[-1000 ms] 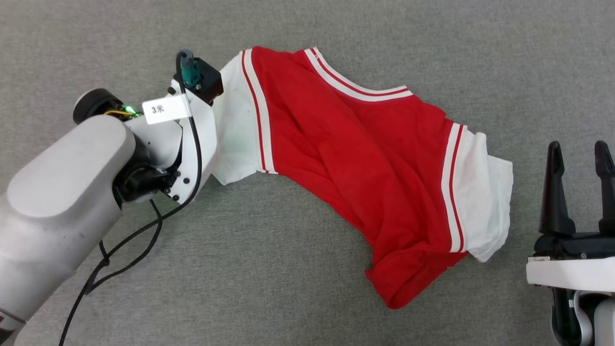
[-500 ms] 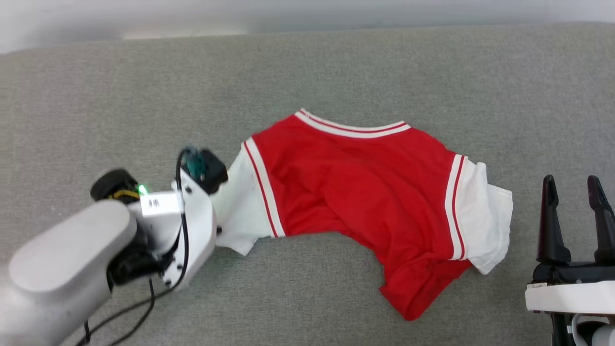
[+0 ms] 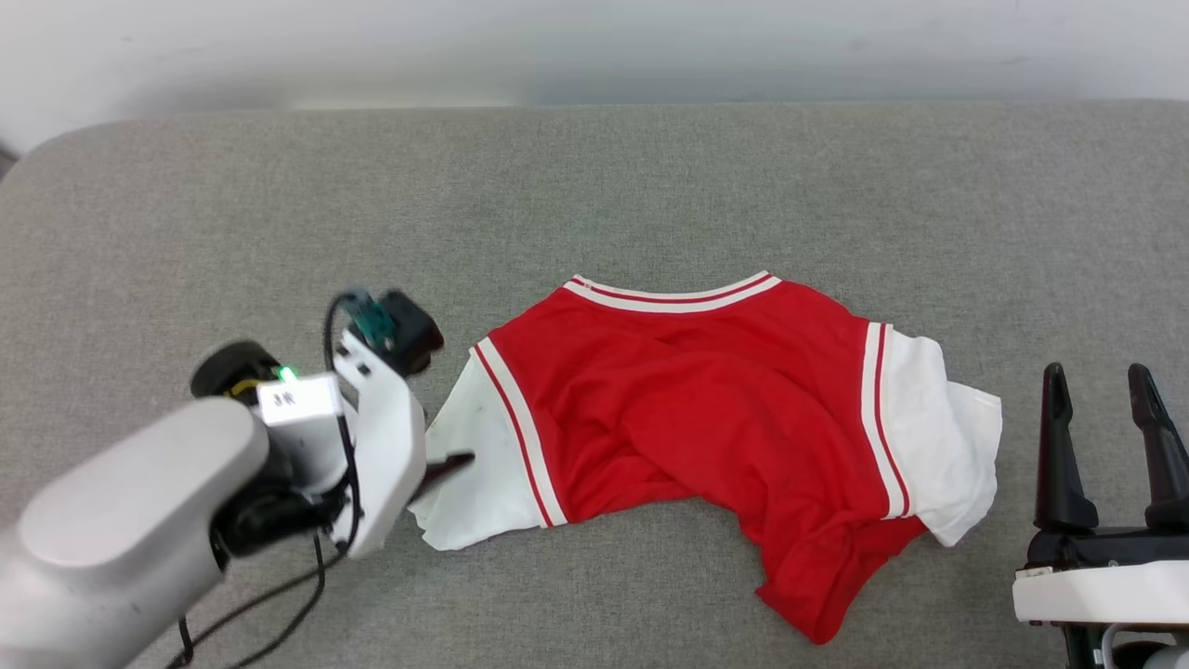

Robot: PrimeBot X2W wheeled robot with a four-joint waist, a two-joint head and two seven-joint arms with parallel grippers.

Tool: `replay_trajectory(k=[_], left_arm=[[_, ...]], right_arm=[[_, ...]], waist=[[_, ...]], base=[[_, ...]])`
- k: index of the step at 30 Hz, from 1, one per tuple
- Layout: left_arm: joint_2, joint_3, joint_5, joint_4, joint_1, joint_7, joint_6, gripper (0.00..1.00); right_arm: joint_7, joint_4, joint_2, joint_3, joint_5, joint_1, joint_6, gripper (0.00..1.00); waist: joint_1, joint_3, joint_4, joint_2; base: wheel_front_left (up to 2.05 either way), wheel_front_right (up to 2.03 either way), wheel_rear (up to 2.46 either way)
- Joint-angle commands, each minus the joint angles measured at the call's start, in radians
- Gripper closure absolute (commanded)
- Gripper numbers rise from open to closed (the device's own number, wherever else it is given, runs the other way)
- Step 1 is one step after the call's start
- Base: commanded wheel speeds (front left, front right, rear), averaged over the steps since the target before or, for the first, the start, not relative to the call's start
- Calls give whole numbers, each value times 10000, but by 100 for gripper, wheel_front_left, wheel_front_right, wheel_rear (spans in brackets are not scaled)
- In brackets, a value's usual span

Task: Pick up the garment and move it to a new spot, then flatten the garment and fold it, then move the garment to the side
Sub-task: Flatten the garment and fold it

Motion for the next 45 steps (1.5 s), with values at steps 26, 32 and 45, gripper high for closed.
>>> replay_trajectory(k=[26, 32, 45], left_arm=[[111, -374, -279, 1315, -392, 1546, 249, 0], [-331, -718, -152, 1969, -49, 1229, 80, 100], [162, 28, 84, 1306, -208, -654, 234, 100]], right_arm=[[-16, -193, 11, 116, 40, -578, -3, 0], [-16, -98, 11, 94, -10, -631, -3, 0], [-18, -908, -58, -536, -1780, -1409, -3, 0]], waist=[[1, 894, -516, 0], [1, 882, -542, 0], [1, -12, -291, 0]], base=[[0, 0, 0], [0, 0, 0], [0, 0, 0]])
